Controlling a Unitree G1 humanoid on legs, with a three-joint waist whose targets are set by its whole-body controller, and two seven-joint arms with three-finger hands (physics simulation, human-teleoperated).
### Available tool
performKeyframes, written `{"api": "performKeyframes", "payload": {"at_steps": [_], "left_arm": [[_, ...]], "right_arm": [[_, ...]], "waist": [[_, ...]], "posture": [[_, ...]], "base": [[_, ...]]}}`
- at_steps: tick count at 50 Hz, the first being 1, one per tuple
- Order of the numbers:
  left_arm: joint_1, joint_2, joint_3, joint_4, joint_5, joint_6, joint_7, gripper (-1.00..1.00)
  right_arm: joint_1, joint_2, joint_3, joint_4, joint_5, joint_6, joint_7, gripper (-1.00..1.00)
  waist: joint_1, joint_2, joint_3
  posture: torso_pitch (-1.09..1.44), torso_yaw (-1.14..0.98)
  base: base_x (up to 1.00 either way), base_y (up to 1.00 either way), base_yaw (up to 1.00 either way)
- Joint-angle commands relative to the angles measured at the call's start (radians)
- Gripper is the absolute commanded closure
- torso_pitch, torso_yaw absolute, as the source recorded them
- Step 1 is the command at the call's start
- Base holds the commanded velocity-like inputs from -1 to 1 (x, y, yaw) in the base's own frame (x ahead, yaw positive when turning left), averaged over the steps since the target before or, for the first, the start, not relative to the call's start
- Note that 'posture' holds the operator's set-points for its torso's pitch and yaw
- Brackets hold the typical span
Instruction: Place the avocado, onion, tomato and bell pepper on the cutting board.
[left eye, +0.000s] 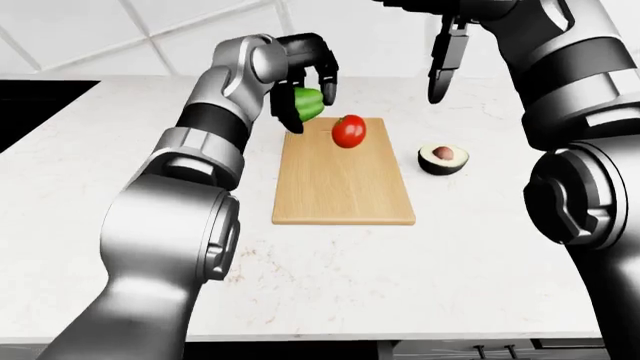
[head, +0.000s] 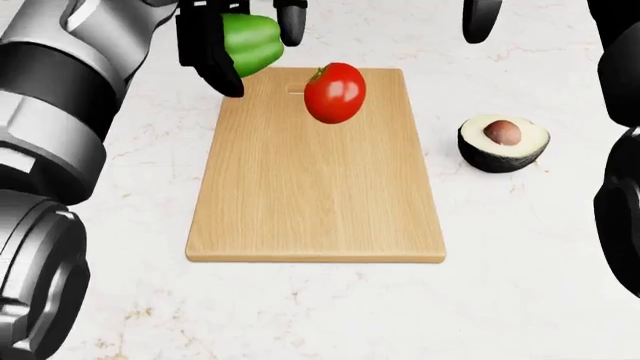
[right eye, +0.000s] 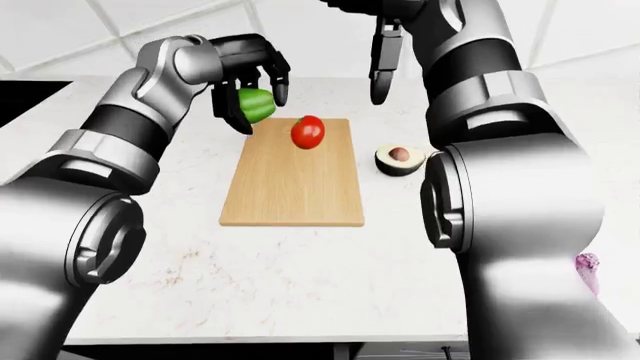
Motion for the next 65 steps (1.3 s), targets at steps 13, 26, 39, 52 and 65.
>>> {"api": "performKeyframes", "payload": {"at_steps": [13, 26, 39, 52, 65], "left_arm": [[-0.043, -0.019, 0.008, -0.023, -0.01, 0.07, 0.072, 1.0], [-0.002, -0.046, 0.014, -0.007, -0.012, 0.102, 0.141, 1.0], [0.006, -0.06, 0.018, -0.004, -0.006, 0.111, 0.156, 0.93], [0.01, -0.067, 0.01, 0.001, 0.034, 0.178, 0.226, 1.0], [0.006, -0.089, 0.038, -0.001, -0.001, 0.157, 0.239, 0.91]], "right_arm": [[-0.054, -0.026, -0.009, -0.039, 0.002, -0.003, -0.015, -1.0], [-0.064, -0.051, -0.013, -0.04, -0.002, -0.004, -0.008, -1.0], [-0.064, -0.059, -0.016, -0.04, -0.003, -0.004, -0.005, -1.0], [-0.063, -0.064, -0.018, -0.04, -0.002, -0.003, -0.004, -1.0], [-0.064, -0.069, -0.018, -0.04, -0.003, -0.003, -0.004, -1.0]], "waist": [[0.0, -0.003, -0.038], [0.001, -0.005, -0.04], [0.001, -0.008, -0.04], [0.0, -0.007, -0.042], [0.001, -0.01, -0.041]], "posture": [[0.0, 0.0], [0.0, 0.0], [0.0, 0.0], [0.0, 0.0], [0.0, 0.0]], "base": [[0.0, 0.0, 0.0], [0.0, 0.0, 0.0], [0.0, 0.0, 0.0], [0.0, 0.0, 0.0], [0.0, 0.0, 0.0]]}}
